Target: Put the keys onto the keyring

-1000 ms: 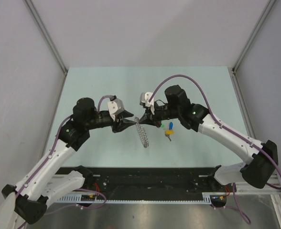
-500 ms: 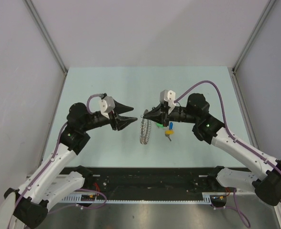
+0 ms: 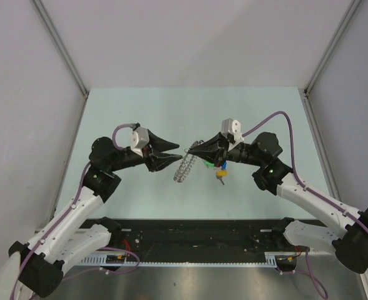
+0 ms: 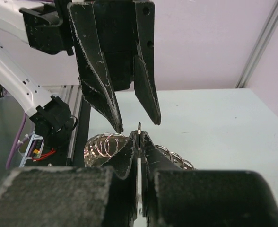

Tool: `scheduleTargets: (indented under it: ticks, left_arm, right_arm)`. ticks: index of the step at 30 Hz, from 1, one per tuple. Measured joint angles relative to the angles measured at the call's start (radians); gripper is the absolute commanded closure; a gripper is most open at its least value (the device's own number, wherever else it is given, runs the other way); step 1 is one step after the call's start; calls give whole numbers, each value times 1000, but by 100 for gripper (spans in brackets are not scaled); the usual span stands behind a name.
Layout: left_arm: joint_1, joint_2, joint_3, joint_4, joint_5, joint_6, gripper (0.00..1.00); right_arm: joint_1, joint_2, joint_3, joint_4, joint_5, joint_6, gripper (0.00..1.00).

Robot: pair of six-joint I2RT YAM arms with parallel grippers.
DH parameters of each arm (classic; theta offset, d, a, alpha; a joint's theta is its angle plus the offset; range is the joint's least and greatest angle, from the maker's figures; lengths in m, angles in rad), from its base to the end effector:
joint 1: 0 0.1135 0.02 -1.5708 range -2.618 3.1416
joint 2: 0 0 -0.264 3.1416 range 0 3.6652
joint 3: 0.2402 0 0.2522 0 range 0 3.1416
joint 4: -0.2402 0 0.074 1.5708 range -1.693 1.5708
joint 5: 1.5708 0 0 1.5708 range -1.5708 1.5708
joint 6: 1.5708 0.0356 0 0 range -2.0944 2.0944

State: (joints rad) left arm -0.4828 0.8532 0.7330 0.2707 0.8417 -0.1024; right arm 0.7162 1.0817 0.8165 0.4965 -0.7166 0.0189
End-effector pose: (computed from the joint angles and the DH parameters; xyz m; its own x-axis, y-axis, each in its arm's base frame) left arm 0.1590 -0.1133 0.3572 0.0337 -0.0946 -0.9949 0.9709 0.2393 0.0102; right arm 0.1704 0.1793 0.3634 0.1544 0.1533 -0.9760 -0.9804 0.1462 -0.1321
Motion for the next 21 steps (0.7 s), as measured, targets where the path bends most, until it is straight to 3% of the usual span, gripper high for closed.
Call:
scheduleTargets:
  ticks: [21]
  left_arm:
    - [0,45,-40,193,90,-135,66]
  right_arm:
    - [-13,-1,-28,136,-52,87,100]
